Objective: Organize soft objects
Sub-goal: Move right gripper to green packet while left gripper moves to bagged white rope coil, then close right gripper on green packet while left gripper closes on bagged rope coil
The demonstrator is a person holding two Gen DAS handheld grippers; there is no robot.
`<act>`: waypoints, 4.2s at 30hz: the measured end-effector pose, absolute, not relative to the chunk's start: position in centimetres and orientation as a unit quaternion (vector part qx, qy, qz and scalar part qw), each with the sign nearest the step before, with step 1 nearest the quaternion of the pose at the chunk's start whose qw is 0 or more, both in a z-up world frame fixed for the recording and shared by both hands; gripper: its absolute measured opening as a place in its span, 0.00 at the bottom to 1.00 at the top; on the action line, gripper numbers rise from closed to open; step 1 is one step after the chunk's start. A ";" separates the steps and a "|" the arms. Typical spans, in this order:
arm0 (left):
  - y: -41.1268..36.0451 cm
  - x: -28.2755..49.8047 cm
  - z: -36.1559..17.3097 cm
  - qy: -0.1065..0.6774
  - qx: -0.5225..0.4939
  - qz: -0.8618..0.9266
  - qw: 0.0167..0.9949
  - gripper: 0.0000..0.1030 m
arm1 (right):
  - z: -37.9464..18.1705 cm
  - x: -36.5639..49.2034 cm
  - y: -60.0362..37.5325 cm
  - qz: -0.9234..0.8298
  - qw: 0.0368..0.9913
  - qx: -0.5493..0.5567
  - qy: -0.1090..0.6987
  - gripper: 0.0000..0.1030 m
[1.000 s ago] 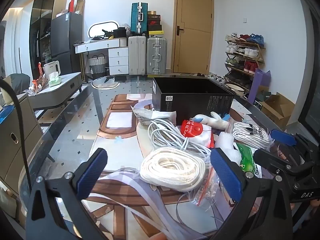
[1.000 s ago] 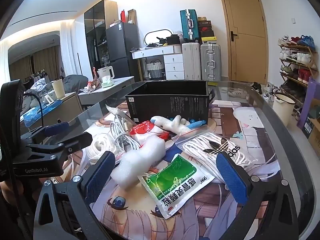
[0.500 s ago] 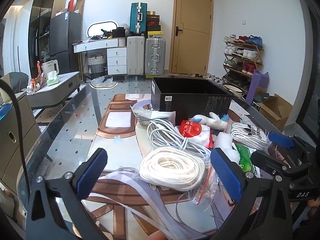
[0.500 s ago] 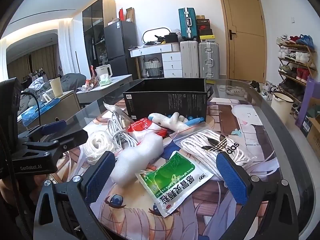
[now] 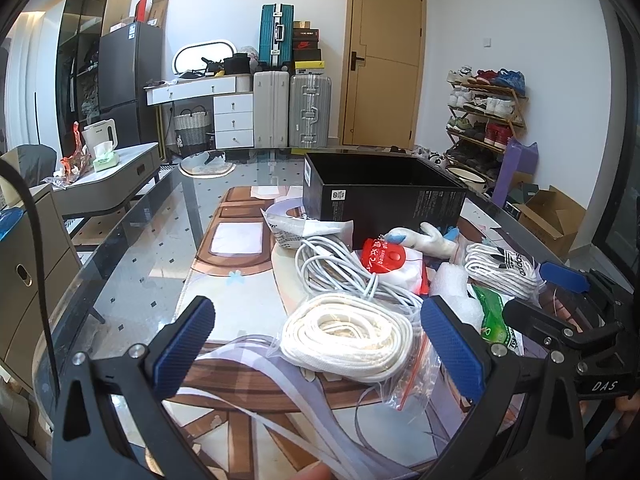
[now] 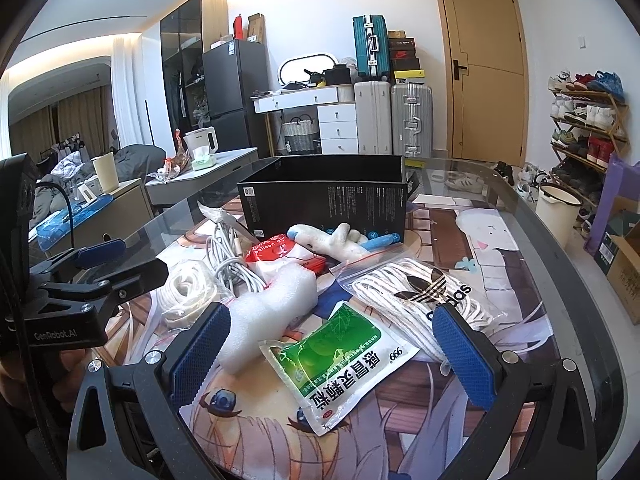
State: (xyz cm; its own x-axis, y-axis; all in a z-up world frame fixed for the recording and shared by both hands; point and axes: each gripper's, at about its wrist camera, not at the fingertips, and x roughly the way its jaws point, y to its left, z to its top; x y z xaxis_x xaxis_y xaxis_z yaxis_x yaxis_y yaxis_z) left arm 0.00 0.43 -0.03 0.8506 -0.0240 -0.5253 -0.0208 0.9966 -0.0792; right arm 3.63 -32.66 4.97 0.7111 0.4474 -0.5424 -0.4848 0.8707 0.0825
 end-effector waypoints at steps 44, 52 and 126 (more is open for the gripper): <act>0.6 0.1 -0.7 0.285 -0.029 -0.024 0.958 1.00 | 2.9 4.7 -32.9 0.191 0.918 -0.025 0.347 1.00; 1.2 0.1 -0.8 0.286 -0.032 -0.016 0.958 1.00 | 2.1 5.6 -32.7 0.158 0.912 0.015 0.378 1.00; -1.5 3.4 -3.4 0.386 0.047 -0.107 0.915 0.98 | 3.0 3.2 -33.4 0.216 0.906 -0.006 0.365 0.36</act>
State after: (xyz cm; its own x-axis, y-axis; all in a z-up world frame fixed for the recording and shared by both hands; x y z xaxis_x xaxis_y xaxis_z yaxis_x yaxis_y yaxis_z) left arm 3.42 -1.46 -3.42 0.6793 -0.1589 -0.7164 0.2310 0.9729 0.0033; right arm 3.20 -33.43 3.00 0.6403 0.3866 -0.6637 -0.3957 0.9066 0.1463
